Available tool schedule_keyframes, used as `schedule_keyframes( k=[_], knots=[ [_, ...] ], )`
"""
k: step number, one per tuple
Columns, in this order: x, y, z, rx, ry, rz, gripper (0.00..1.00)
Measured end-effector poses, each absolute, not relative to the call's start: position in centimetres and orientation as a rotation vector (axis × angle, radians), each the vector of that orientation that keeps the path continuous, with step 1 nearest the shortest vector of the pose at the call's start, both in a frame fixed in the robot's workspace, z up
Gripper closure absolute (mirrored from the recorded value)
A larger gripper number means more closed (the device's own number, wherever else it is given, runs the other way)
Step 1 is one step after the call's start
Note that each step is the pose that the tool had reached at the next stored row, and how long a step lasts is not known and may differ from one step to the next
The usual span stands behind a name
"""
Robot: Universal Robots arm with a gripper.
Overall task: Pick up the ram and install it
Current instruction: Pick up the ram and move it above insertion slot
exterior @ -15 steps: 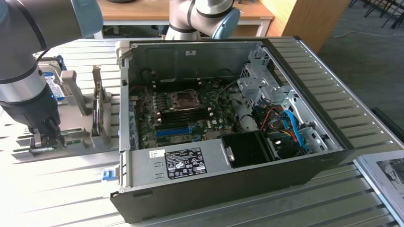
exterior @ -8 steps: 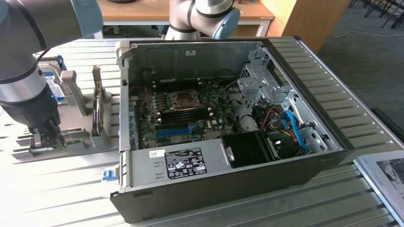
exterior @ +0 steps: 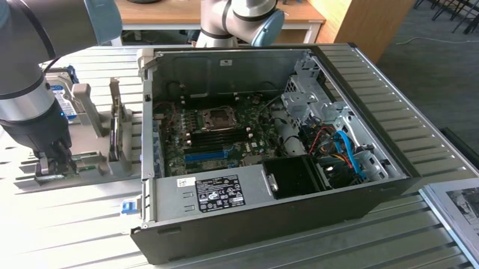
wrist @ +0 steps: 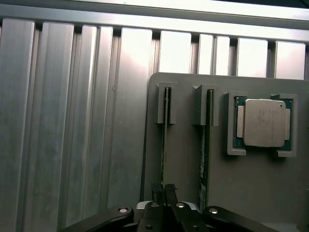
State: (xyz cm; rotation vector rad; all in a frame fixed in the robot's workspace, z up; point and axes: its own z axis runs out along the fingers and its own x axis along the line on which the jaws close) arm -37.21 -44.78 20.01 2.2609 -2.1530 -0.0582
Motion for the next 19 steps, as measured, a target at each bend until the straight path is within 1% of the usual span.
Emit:
schedule_keyframes(
  k=[19],
  knots=[
    [-37.22, -44.78, 20.01, 2.236, -2.180, -0.059, 0.88]
  ],
)
